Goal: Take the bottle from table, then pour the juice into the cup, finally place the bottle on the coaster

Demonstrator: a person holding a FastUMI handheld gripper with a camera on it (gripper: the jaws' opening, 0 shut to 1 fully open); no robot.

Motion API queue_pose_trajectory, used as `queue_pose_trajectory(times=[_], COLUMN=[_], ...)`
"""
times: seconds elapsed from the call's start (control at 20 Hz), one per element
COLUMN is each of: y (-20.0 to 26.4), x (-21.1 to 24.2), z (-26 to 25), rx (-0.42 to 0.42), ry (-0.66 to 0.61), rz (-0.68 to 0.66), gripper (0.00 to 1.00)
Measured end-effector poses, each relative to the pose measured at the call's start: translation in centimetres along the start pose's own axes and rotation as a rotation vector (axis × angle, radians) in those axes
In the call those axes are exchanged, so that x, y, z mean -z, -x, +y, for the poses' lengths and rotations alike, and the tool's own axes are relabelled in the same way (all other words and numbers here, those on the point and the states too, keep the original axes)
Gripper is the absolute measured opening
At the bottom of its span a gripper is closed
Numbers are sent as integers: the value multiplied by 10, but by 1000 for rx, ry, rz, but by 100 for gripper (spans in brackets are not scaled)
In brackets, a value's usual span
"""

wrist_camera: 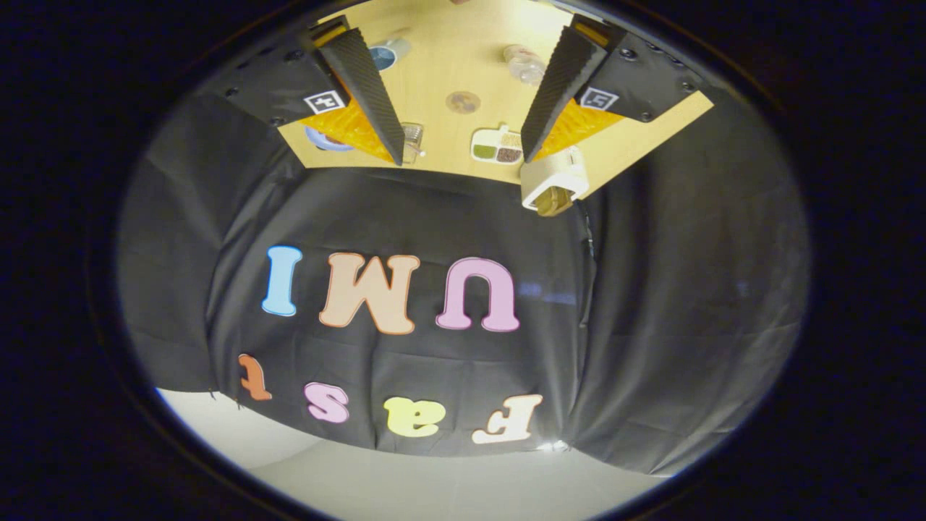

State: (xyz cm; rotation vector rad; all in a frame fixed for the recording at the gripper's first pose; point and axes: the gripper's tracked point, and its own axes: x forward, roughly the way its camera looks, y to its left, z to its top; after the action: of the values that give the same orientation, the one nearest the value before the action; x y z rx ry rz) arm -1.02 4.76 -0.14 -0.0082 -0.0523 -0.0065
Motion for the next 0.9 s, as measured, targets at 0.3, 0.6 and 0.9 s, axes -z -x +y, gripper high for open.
queue_pose_trajectory(times=[0.3, 0.6, 0.9], y=[-6, -3, 9], x=[40, 78, 119], z=[43, 62, 78], rx=[8, 93, 184], ry=[-17, -67, -146], rz=[52, 95, 163], gripper=[100, 100, 100])
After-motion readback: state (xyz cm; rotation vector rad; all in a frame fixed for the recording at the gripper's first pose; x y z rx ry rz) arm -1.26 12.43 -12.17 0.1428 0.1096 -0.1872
